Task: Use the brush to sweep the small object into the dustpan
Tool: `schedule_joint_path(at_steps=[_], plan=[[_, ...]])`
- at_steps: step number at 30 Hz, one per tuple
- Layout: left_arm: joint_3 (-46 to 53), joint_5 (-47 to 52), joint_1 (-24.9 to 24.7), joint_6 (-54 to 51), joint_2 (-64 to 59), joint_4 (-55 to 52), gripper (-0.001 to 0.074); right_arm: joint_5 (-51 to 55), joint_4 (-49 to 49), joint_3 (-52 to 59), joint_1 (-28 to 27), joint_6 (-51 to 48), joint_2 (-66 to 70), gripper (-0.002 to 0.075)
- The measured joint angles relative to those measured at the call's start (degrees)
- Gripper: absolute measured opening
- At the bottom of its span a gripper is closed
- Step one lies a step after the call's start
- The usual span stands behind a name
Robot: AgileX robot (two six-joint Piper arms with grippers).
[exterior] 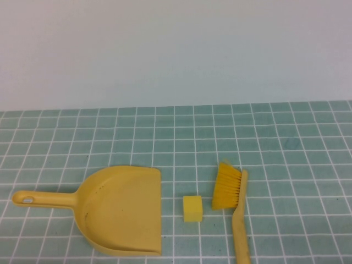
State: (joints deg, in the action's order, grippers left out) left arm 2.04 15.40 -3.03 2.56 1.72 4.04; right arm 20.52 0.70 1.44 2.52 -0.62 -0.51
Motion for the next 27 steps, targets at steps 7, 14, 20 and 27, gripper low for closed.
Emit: schedule_joint_path(at_steps=[7, 14, 20, 27], plan=[[0.0, -3.3, 0.0, 0.1, 0.0, 0.1, 0.0000, 0.0, 0.0, 0.0, 0.0, 0.0, 0.0, -0.0001], [0.0, -14.6, 0.0, 0.1, 0.0, 0.5, 0.0000, -4.9, 0.0, 0.0, 0.0, 0.0, 0.0, -0.0001], [0.0, -23.7, 0.0, 0.7, 0.0, 2.0, 0.0000, -18.1, 0.1, 0.0, 0.0, 0.0, 0.0, -0.0001], [0.0, -28.8, 0.0, 2.7, -0.1, 2.0, 0.0000, -24.0, 0.1, 0.0, 0.0, -1.9, 0.0, -0.0001]])
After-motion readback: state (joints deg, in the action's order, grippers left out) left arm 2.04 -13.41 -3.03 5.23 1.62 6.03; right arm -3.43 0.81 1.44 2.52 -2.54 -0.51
